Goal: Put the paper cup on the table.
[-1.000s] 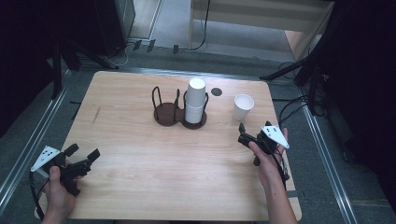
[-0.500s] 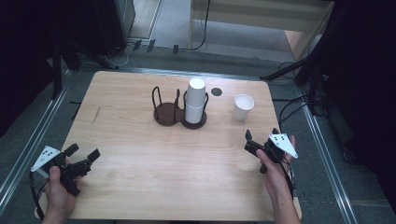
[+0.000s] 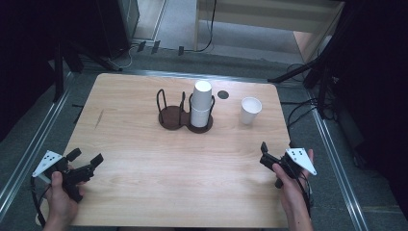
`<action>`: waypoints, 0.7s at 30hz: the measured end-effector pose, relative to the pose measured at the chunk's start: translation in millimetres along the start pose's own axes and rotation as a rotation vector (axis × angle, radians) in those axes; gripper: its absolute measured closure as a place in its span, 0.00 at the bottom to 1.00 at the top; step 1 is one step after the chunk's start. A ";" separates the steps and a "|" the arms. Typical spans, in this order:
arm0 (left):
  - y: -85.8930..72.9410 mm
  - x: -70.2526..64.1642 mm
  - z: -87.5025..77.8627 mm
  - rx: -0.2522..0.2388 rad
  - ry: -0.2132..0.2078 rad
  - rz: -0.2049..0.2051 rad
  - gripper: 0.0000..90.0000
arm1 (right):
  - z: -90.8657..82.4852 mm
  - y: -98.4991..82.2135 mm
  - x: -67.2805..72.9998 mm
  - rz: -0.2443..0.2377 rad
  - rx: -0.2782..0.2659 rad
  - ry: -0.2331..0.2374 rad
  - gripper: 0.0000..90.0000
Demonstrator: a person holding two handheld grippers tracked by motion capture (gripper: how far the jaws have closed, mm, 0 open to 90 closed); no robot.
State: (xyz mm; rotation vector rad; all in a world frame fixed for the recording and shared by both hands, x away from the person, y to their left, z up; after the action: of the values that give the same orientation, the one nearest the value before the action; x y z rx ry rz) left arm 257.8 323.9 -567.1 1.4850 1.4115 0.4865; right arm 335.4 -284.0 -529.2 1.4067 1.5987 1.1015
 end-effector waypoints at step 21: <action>-0.5 -0.5 0.0 0.003 0.005 0.005 0.00 | -37.2 -21.4 -36.1 0.034 0.004 -0.062 0.00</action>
State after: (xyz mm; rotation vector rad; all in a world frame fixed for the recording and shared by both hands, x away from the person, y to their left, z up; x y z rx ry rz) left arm 257.5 323.3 -567.3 1.4907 1.4130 0.4913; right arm 298.3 -325.5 -535.9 1.4617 1.5390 1.0651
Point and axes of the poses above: each handheld gripper's, and its own axes: z roughly forward along the jaws, y roughly out of its top, x roughly to its left, the point moved 5 cm from there along z, roughly forward along the jaws, and after that the axes turned 9 degrees about x, right-handed, at the moved point
